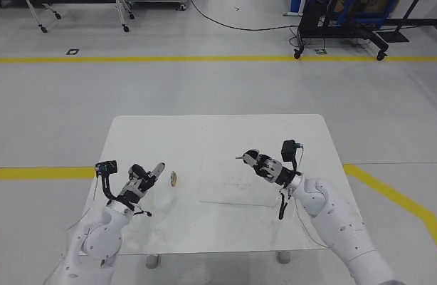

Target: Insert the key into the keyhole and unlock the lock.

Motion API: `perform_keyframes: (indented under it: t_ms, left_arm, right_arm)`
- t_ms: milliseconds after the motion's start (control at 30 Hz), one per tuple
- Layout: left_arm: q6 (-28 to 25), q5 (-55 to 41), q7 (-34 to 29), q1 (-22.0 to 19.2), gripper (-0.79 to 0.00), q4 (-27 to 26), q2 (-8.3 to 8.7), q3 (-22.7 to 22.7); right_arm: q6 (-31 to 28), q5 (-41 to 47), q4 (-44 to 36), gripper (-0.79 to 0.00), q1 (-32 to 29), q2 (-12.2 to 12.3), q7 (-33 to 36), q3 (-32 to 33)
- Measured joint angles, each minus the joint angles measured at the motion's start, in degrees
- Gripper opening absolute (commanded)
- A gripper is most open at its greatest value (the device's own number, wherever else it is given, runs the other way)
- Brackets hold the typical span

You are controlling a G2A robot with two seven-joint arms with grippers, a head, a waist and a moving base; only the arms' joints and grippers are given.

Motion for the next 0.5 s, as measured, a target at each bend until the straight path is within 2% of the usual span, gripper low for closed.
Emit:
perform_keyframes:
  t_ms: [100, 233, 367, 500]
  left_arm:
    - [-1.95, -10.04, -3.60, -3.48, 0.000, 2.46, -0.28, 1.41]
    - [-5.78, -18.74, -9.59, -7.80, 0.000, 6.23, -0.58, 4.39]
    - [-10.43, -24.30, -15.09, -10.87, 0.000, 11.19, -0.85, 7.72]
    - [-15.70, -26.75, -18.64, -12.60, 0.000, 14.67, -0.80, 8.66]
  right_arm:
    - [-3.27, 5.75, 3.58, -0.785, 2.85, -1.12, -0.75, -2.65]
    - [-3.69, 13.25, 6.19, -0.785, 6.42, -2.39, 0.34, -6.77]
    - [-3.66, 19.81, 7.06, -0.785, 9.04, -2.95, 3.63, -9.72]
    - [-3.67, 27.44, 7.25, -0.785, 10.83, -3.29, 7.78, -12.13]
